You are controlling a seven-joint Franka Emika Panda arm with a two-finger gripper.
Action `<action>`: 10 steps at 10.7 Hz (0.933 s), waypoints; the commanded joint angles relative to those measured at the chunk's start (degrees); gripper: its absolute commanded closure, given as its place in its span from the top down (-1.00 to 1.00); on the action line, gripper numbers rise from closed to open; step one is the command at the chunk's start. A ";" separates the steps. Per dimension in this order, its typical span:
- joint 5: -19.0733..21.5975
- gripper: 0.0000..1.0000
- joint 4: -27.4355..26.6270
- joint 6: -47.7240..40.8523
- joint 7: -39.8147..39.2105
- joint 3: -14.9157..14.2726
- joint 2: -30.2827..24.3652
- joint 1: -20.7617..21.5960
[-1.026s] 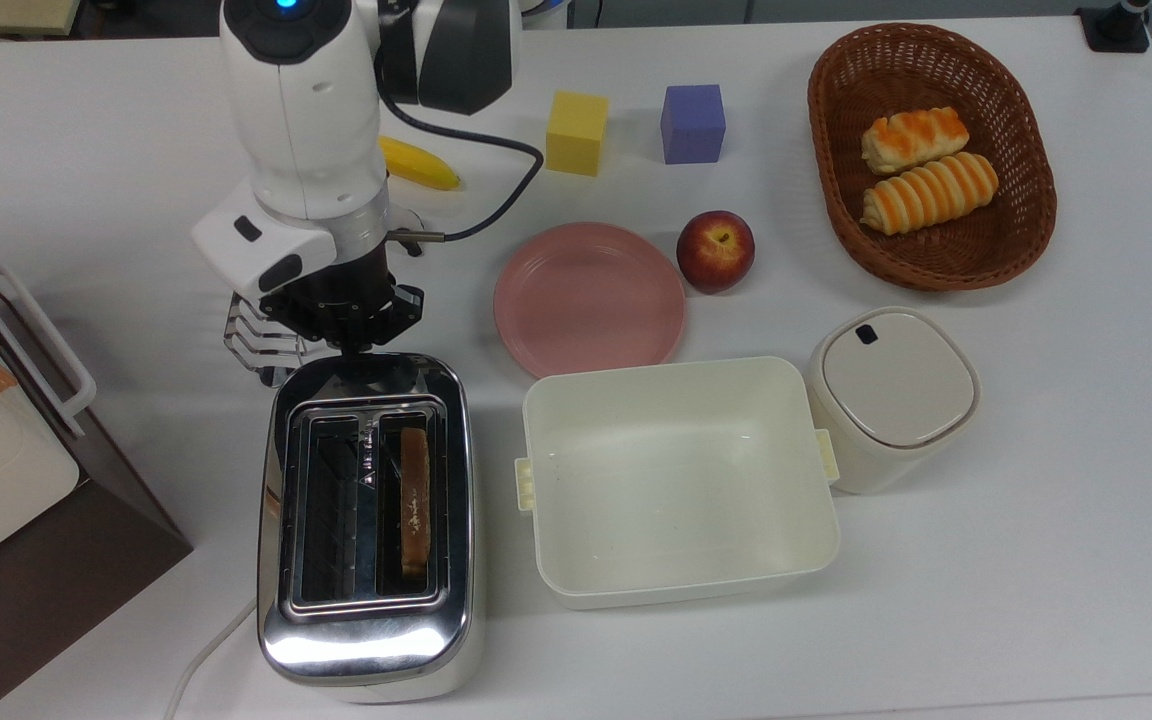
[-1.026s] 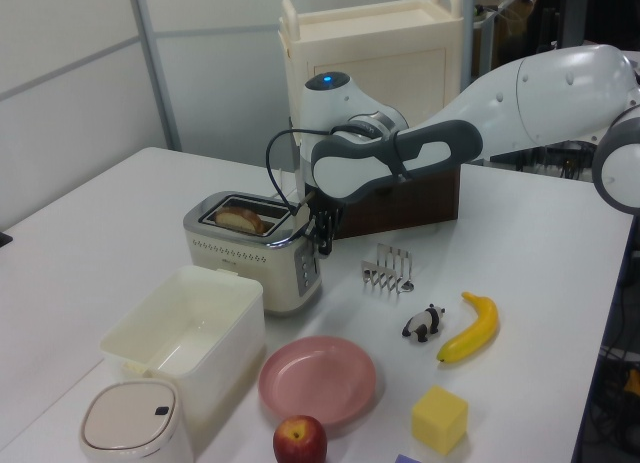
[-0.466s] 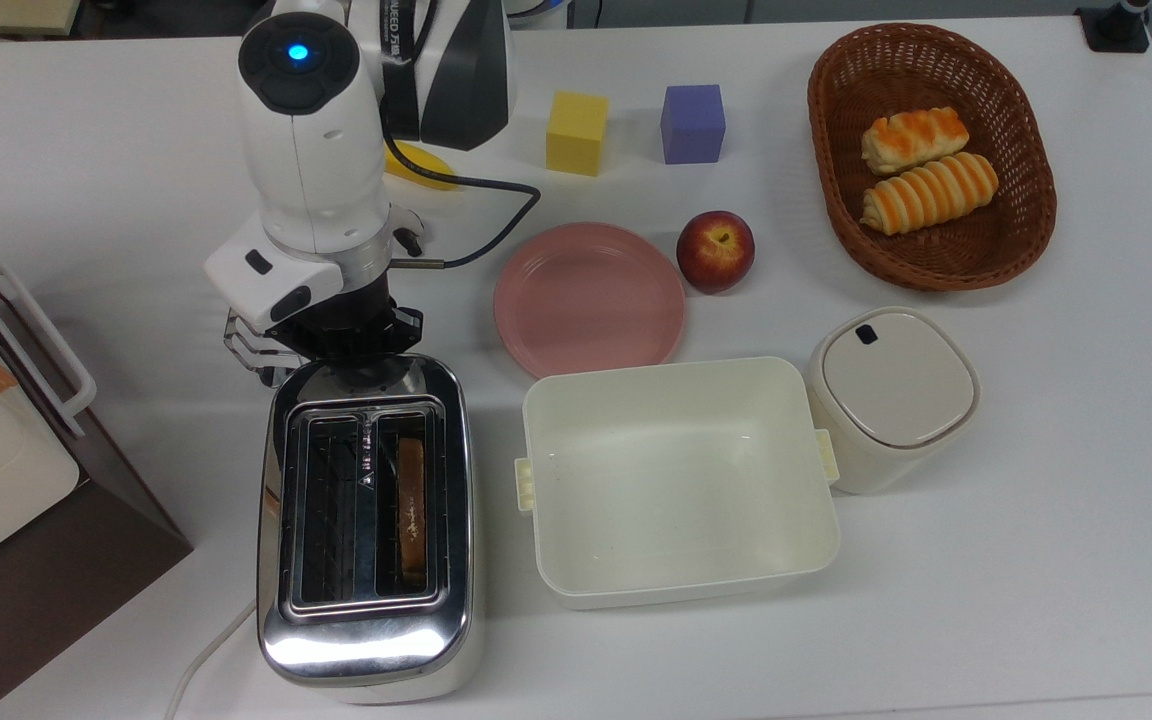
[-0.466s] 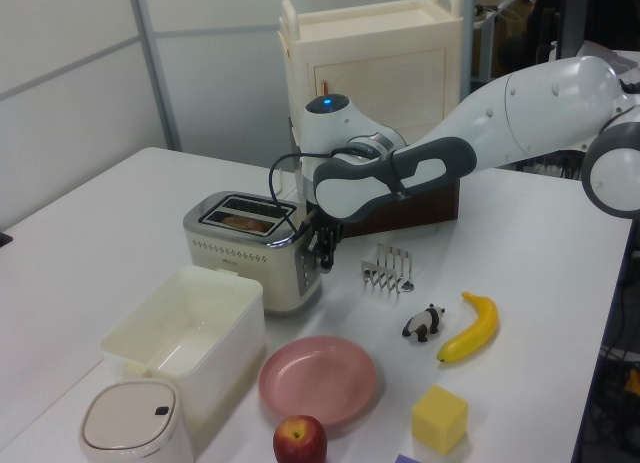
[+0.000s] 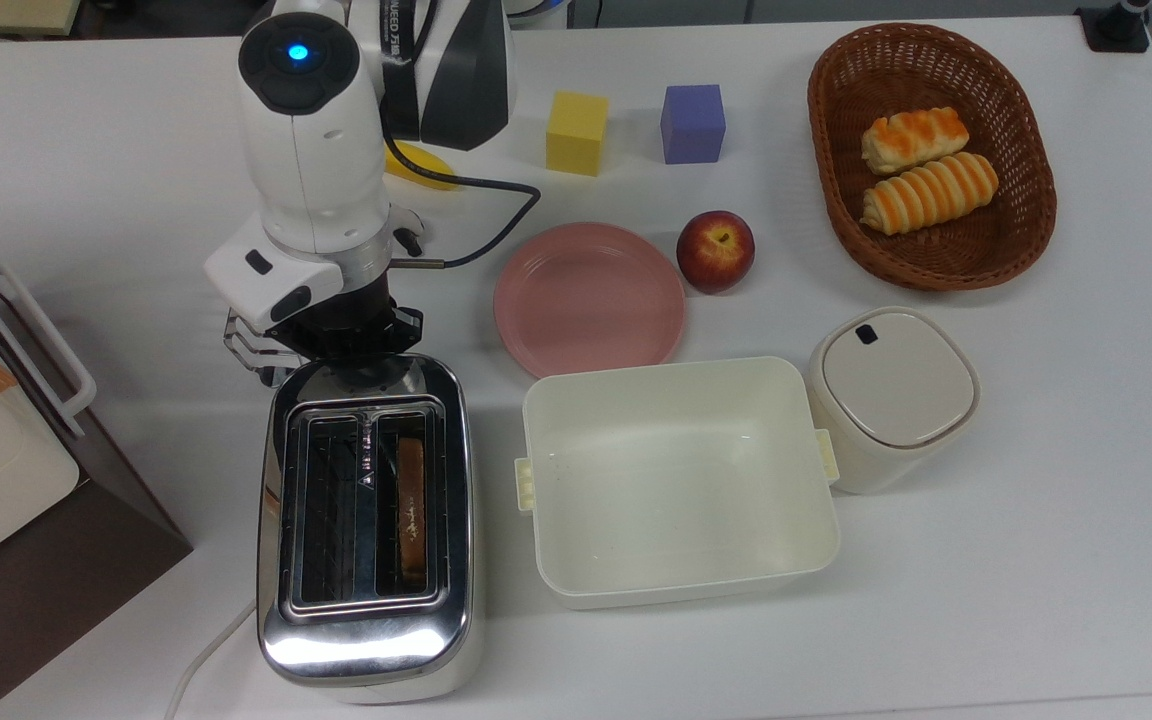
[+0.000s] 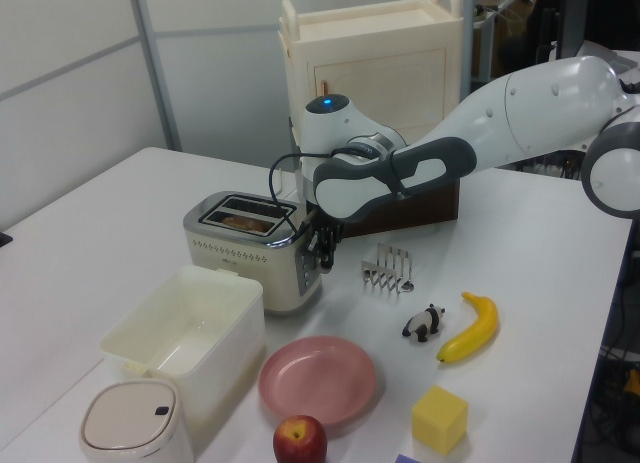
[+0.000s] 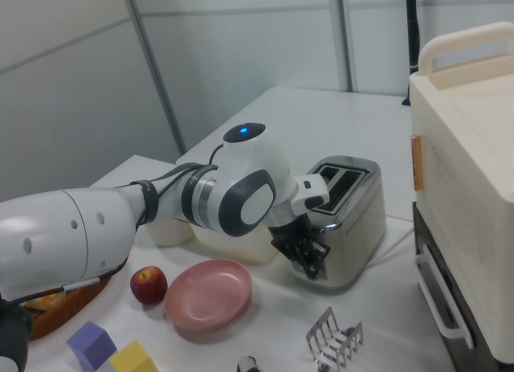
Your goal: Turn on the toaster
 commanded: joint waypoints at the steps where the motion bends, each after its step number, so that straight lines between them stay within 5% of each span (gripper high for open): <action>1: -1.09 -1.00 -1.93 0.01 -0.85 -0.31 -2.33 -0.65; 6: 0.40 -1.00 -1.05 -18.34 -0.50 0.39 -15.07 -0.48; 9: 7.06 -1.00 2.45 -30.99 -0.67 0.04 -21.76 -0.39; 10: 9.00 -0.86 3.51 -33.64 -0.50 -0.14 -22.73 -0.39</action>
